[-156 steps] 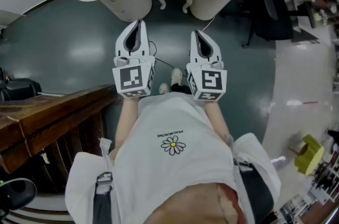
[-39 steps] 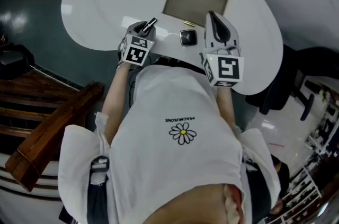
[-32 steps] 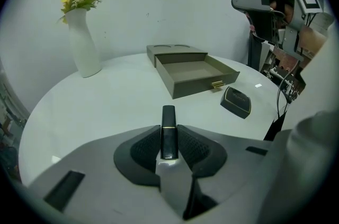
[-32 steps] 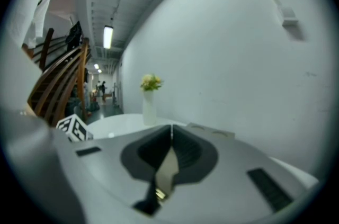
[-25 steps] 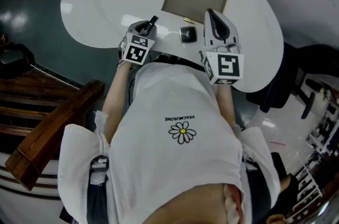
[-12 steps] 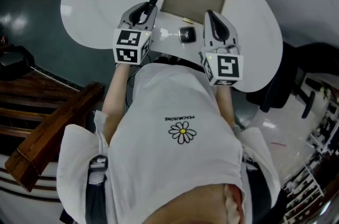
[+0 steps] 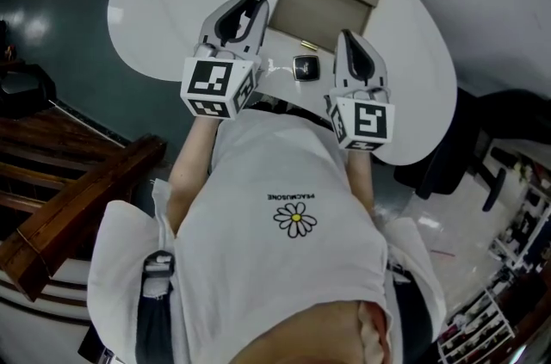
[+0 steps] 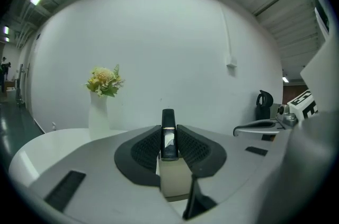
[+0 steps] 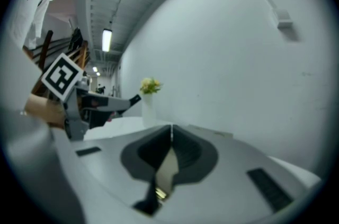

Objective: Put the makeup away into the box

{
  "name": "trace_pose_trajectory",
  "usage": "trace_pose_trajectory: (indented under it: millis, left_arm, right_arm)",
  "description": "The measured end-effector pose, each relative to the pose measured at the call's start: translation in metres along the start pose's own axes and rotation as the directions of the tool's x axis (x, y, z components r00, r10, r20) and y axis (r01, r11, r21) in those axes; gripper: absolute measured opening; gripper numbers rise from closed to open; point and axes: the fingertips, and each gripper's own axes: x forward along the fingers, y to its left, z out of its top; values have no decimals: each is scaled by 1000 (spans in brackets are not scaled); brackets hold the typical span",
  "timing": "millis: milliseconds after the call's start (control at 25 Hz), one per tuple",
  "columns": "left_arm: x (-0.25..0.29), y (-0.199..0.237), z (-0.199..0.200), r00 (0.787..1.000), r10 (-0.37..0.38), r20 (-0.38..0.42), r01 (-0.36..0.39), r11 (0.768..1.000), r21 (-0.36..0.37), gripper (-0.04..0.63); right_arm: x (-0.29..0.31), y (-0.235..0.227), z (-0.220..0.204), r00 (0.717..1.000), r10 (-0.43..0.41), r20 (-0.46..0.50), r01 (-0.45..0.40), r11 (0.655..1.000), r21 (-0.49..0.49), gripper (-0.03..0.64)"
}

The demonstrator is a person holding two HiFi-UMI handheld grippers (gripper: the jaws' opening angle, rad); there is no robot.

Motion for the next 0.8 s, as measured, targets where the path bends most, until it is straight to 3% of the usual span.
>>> trace_pose_trajectory:
  millis: [240, 480, 640, 800]
  left_arm:
    - [6, -6, 0, 1000, -6, -4, 6, 1000, 10, 107]
    - [23, -9, -15, 998, -18, -59, 19, 1000, 15, 107]
    - [46, -11, -47, 987, -30, -157, 27, 999, -17, 107]
    - [67, -9, -89, 957, -27, -287, 10, 998, -63, 107]
  right_arm:
    - [0, -1, -2, 1000, 4, -4, -4, 1000, -3, 31]
    - [-3, -6, -5, 1000, -11, -12, 11, 1000, -3, 31]
    - [-5, -12, -11, 999, -24, -26, 24, 1000, 3, 31]
    - [-9, -19, -17, 998, -45, -45, 45, 999, 7, 31]
